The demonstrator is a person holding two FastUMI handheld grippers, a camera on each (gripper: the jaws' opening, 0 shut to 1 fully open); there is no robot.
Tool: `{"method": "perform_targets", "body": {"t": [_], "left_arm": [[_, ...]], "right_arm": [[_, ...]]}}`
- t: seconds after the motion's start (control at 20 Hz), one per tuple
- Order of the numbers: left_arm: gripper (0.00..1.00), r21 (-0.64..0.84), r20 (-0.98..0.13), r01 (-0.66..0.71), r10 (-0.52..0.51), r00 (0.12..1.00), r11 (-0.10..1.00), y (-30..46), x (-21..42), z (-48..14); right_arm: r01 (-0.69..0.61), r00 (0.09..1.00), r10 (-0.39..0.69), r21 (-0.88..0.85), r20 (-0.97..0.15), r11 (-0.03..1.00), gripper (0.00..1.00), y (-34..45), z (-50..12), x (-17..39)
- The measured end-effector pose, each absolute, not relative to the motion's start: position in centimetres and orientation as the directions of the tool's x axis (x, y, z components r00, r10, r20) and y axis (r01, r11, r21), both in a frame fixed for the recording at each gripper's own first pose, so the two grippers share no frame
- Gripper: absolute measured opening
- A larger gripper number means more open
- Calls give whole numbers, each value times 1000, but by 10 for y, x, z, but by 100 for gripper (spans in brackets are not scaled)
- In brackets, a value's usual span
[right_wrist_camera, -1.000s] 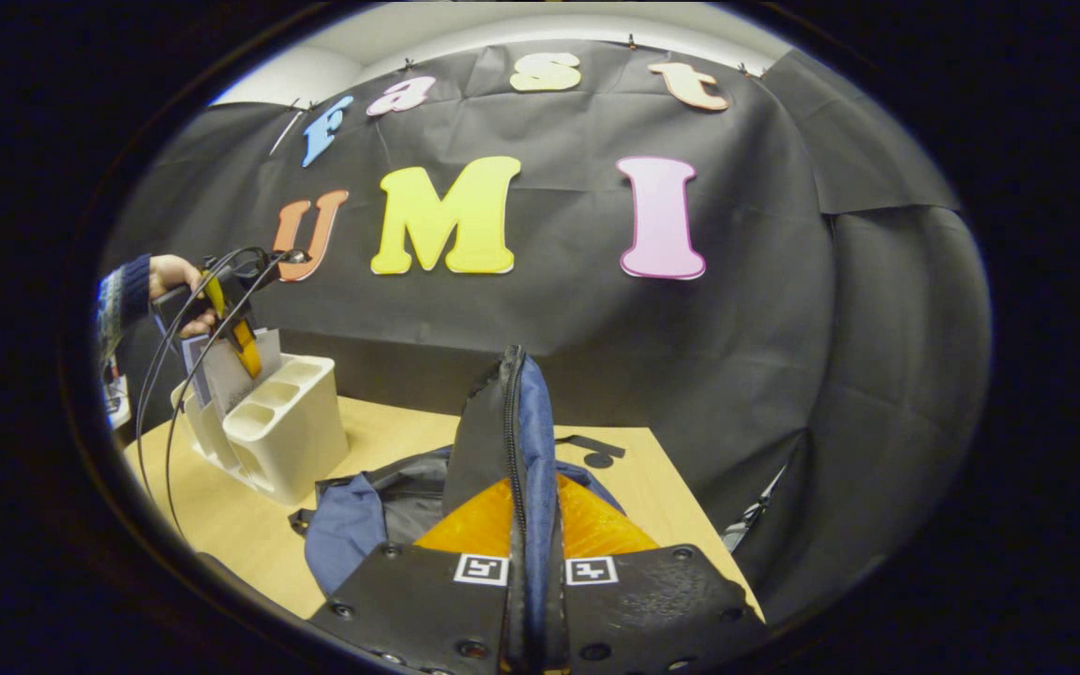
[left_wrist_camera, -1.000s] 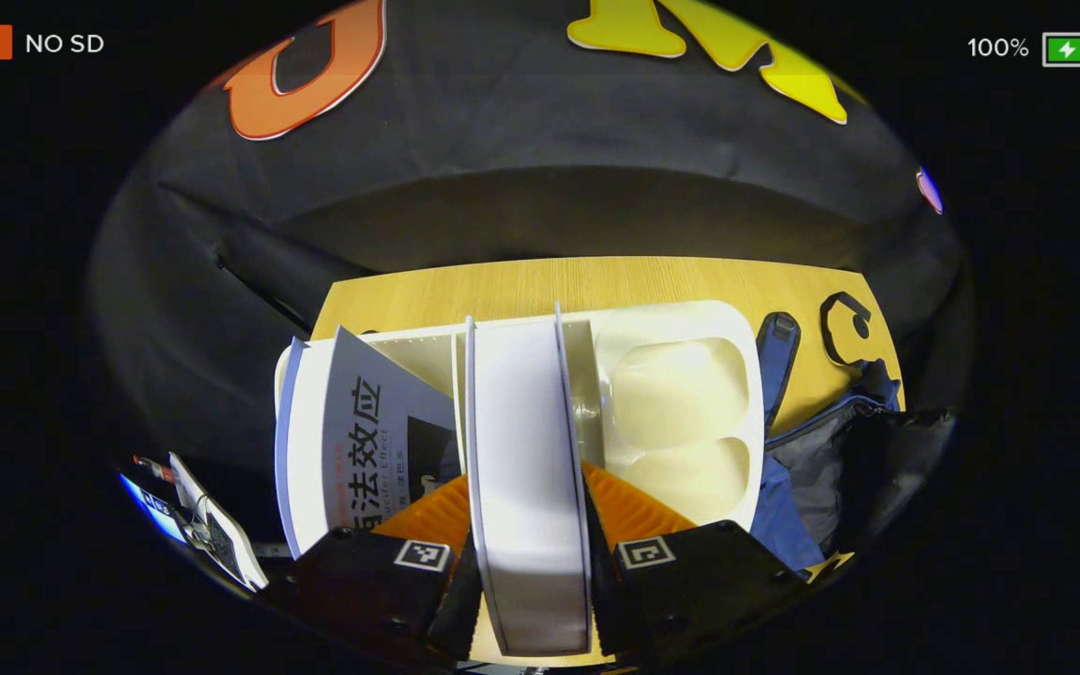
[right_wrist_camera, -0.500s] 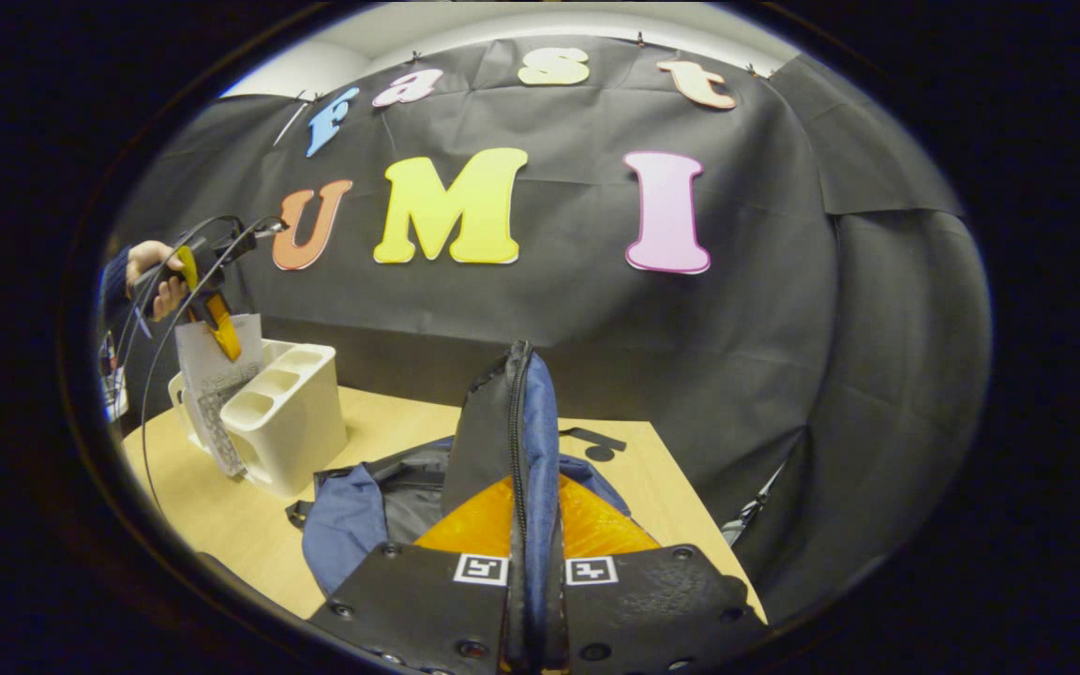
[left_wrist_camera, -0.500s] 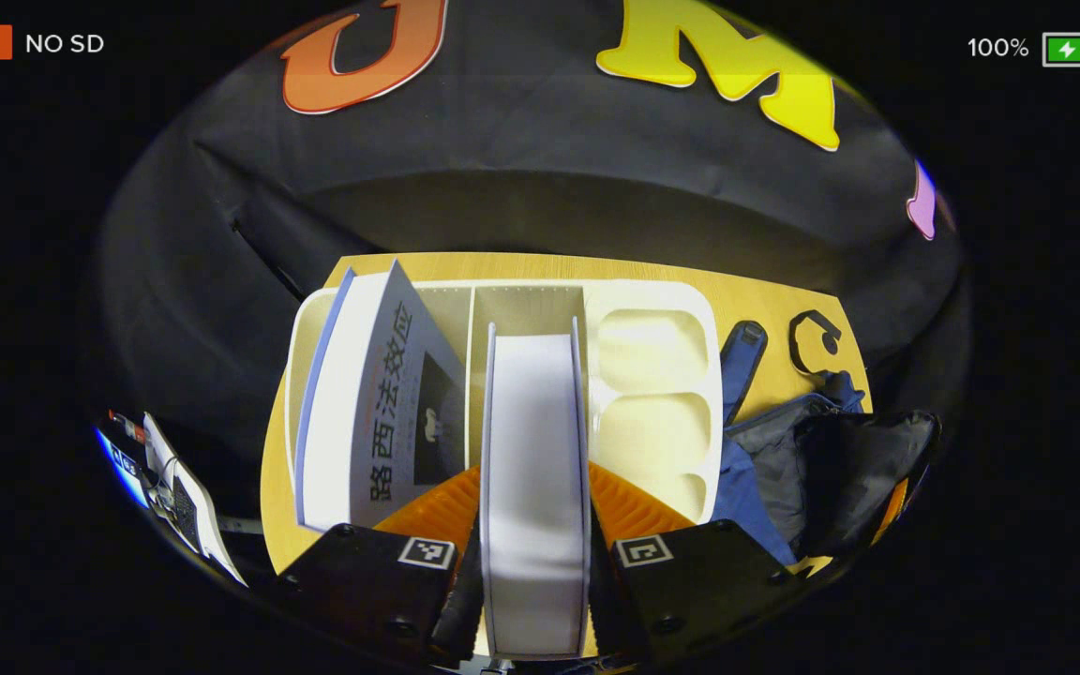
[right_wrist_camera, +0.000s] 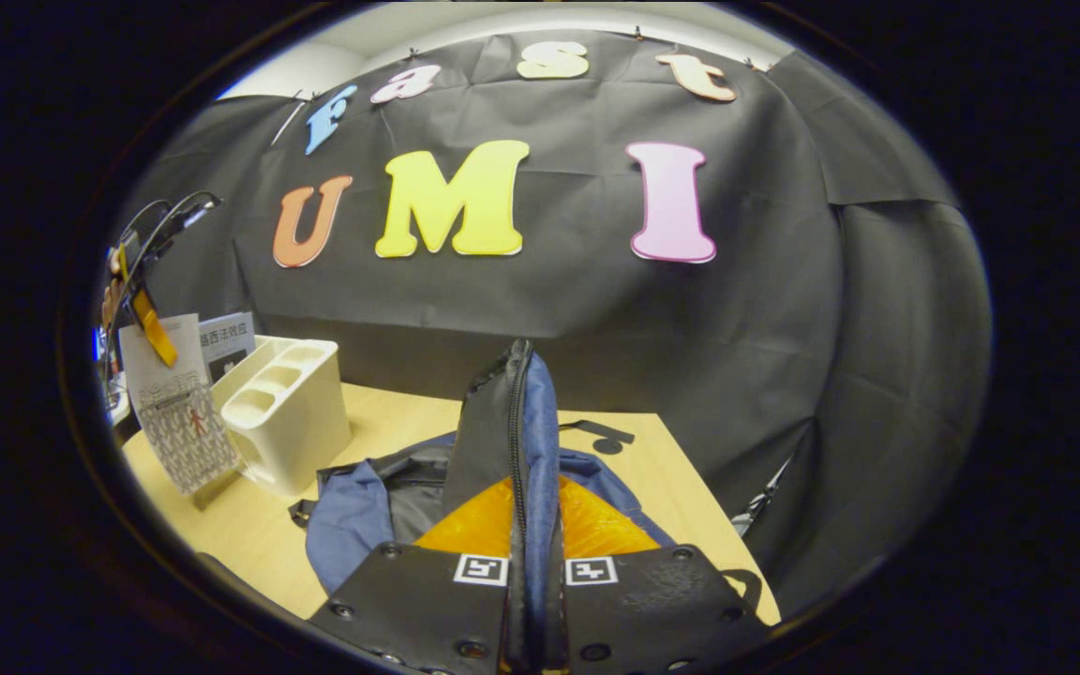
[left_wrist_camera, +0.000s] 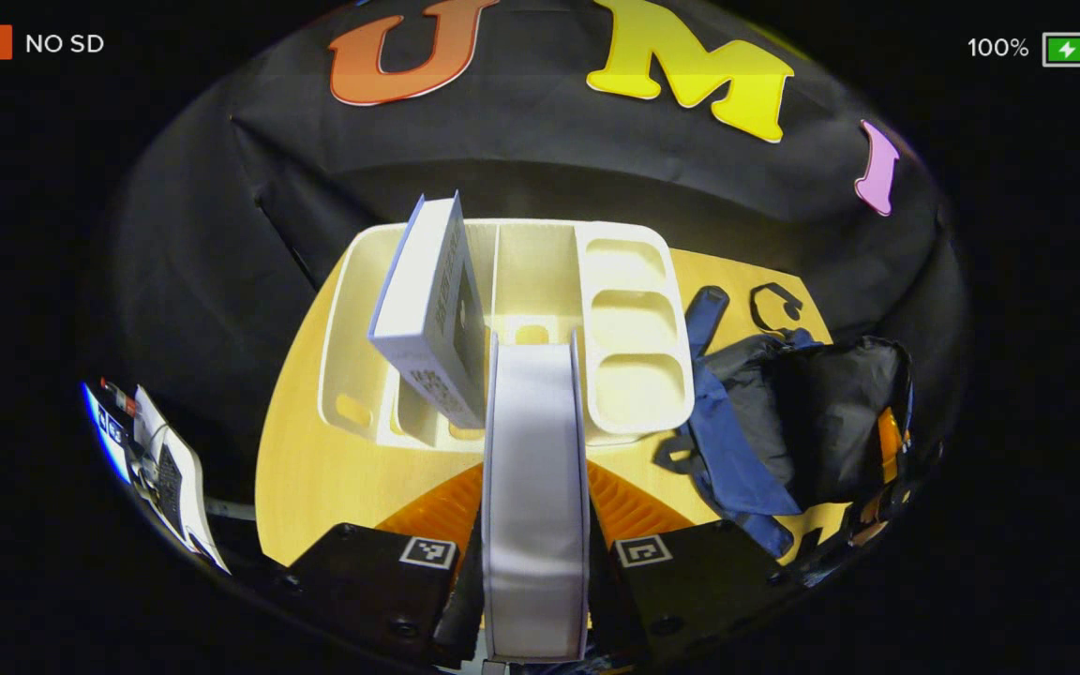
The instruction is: Open the schoolbag, grab two books from the bookshelf and put them into the schoolbag.
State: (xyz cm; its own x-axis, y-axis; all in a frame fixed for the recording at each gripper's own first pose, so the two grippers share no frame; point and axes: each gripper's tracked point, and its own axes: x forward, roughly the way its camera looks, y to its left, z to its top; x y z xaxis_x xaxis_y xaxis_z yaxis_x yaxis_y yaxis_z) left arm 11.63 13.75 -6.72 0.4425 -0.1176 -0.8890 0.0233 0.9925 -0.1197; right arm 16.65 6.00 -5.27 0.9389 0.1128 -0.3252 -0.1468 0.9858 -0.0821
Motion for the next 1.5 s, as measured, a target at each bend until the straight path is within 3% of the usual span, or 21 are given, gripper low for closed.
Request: {"method": "perform_targets", "body": {"t": [0.45, 0.5, 0.75, 0.9, 0.95, 1.0, 1.1, 1.15, 1.5], "left_arm": [[47, -388, -798, -18, -326, 506, 921, 103, 69, -58], [47, -423, -776, -11, -356, 520, 906, 96, 68, -55], [51, -569, -692, -8, -473, 545, 822, 62, 72, -44], [43, -657, -617, -18, -524, 587, 754, 37, 82, -44], [51, -685, -599, -26, -543, 588, 728, 27, 84, -47], [47, -710, -580, -29, -561, 590, 704, 17, 86, -50], [51, -742, -551, -34, -582, 598, 669, -3, 94, -58], [47, -757, -537, -39, -588, 605, 652, -12, 100, -60], [47, -821, -491, -135, -564, 664, 555, -68, 154, -80]], "right_arm": [[-173, 912, 105, -139, -396, 975, 8, 76, -61, 178], [-167, 912, 98, -142, -399, 976, 5, 76, -59, 180], [-148, 903, 85, -121, -422, 982, 7, 70, -52, 183], [-145, 893, 62, -153, -446, 978, 8, 65, -49, 190], [-155, 891, 65, -167, -449, 974, 8, 68, -46, 191], [-161, 891, 61, -187, -451, 969, 7, 70, -41, 192], [-170, 898, 55, -228, -436, 959, 8, 74, -27, 197], [-173, 903, 54, -247, -425, 953, 8, 76, -20, 196], [-162, 935, 75, -228, -347, 960, 7, 87, 15, 197]]}}
